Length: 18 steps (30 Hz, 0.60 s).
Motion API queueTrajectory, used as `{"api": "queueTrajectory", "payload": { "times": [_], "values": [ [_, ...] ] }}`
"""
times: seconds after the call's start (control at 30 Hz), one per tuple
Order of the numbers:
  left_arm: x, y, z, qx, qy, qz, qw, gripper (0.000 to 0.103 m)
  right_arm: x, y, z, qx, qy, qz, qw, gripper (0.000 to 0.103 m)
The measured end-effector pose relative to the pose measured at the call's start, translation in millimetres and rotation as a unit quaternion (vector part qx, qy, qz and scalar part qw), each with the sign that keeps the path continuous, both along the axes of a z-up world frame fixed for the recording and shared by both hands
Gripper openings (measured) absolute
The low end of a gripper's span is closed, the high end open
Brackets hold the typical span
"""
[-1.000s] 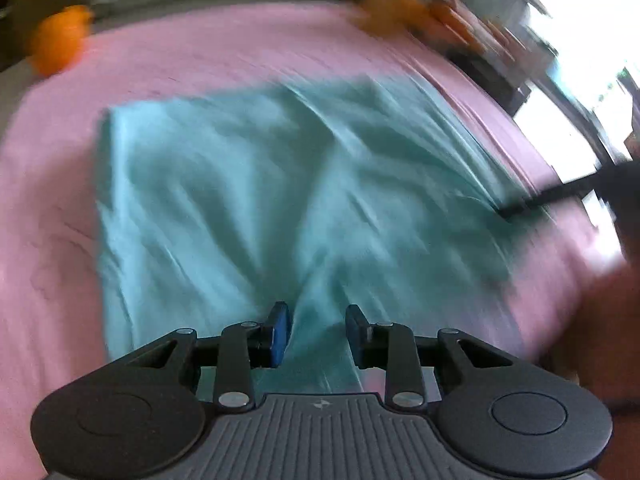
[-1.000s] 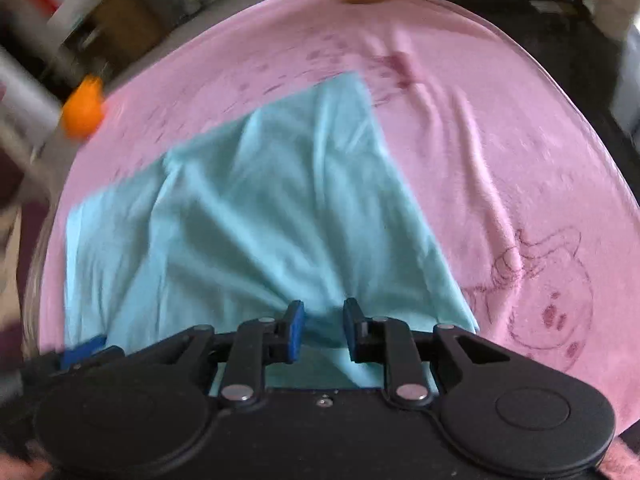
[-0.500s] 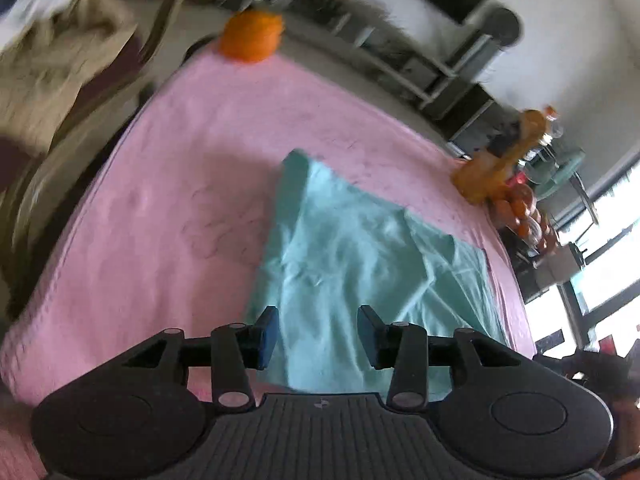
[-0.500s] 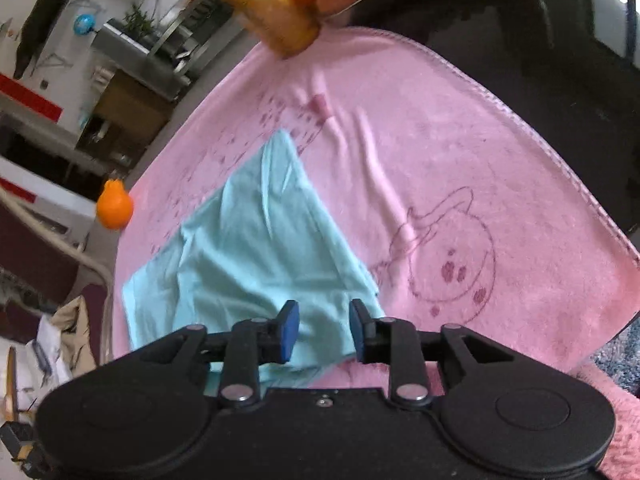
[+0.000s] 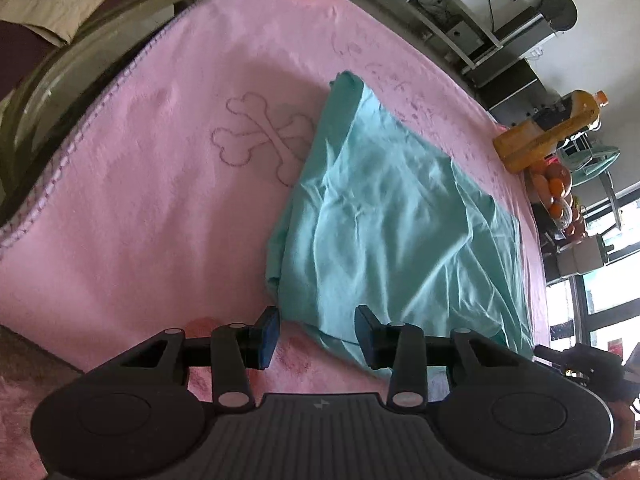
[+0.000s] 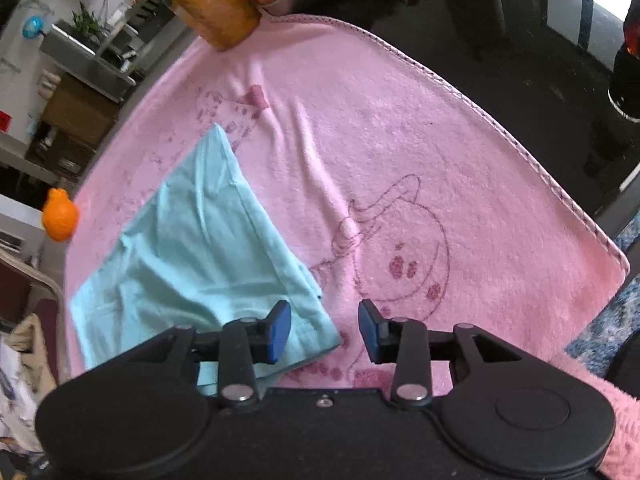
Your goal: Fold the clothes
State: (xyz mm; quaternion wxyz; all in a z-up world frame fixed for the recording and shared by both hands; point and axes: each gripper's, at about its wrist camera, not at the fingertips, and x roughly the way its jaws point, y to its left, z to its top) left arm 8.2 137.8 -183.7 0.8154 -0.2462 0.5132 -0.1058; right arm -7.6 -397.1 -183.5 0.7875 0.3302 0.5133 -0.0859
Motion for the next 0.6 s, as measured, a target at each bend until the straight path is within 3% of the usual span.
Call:
{"api": "queueTrajectory", "payload": {
  "times": [0.1,0.17,0.4,0.6],
  "values": [
    [0,-6,-2,0.004,-0.001,-0.015,0.9999,0.012,8,11,-1,-0.027,0.000,0.026,0.999,0.022],
    [-2,-7,2,0.003,-0.010,-0.022,0.9997,0.000,8,18,0,-0.027,0.000,0.047,0.999,0.006],
    [-17,15,30,-0.004,-0.083,-0.001,0.9965,0.000,-2,8,10,-0.025,-0.021,0.025,0.999,0.003],
    [-11,1,15,0.050,-0.035,-0.014,0.9980,0.000,-12,-8,20,-0.023,-0.044,-0.011,0.999,0.002]
  ]
}}
